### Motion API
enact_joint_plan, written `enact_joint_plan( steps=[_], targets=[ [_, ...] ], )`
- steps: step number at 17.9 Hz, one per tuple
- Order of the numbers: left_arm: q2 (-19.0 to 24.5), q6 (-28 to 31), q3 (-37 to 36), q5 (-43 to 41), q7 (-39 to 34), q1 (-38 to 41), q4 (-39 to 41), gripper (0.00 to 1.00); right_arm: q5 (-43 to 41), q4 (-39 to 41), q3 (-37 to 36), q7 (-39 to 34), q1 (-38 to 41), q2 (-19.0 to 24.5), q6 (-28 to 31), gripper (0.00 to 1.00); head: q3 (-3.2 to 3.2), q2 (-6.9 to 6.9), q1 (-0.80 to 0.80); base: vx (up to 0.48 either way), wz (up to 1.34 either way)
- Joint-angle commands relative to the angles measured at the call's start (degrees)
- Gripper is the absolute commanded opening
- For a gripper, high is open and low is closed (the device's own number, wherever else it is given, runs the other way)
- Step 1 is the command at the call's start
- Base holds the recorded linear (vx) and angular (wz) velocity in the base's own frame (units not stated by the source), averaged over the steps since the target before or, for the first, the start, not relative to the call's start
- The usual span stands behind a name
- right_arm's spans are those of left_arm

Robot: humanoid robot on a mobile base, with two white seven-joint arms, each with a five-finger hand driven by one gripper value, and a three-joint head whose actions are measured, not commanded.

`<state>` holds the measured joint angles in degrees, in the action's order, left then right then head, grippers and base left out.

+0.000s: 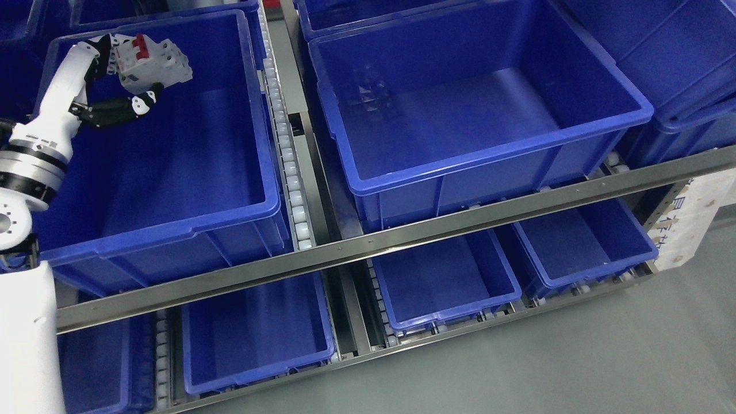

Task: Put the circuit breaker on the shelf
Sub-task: 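Lower the breaker into the upper blue bin and open the left hand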

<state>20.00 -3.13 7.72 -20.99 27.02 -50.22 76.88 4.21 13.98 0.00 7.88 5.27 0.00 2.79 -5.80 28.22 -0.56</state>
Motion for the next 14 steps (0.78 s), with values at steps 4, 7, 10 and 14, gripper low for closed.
enact_joint_plan(
  steps=[4,7,10,14],
  targets=[
    [2.78,-2.57,-18.52,-9.76,0.57,-19.55,-40.97,0.17,0.00,0.00,1.14,-0.15,0.00,-1.00,1.69,1.00,0.00,0.00,0.00,0.092,0.12],
    [0.49,-4.33,-19.50,-13.36,0.23,-21.59,-50.31,0.19,0.01,0.00,1.14,-0.06,0.00,-1.00,1.78,1.00,0.00,0.00,0.00,0.054,0.08],
    [0.04,-4.34,-19.41,-13.64,-1.00,-21.50,-50.77,0.23,0.01,0.00,1.14,-0.06,0.00,-1.00,1.78,1.00,0.00,0.00,0.00,0.052,0.01],
    [0.04,-4.16,-19.15,-13.64,-1.97,-21.85,-51.04,0.44,0.00,0.00,1.14,-0.06,0.00,-1.00,1.78,1.00,0.00,0.00,0.00,0.015,0.04]
  ],
)
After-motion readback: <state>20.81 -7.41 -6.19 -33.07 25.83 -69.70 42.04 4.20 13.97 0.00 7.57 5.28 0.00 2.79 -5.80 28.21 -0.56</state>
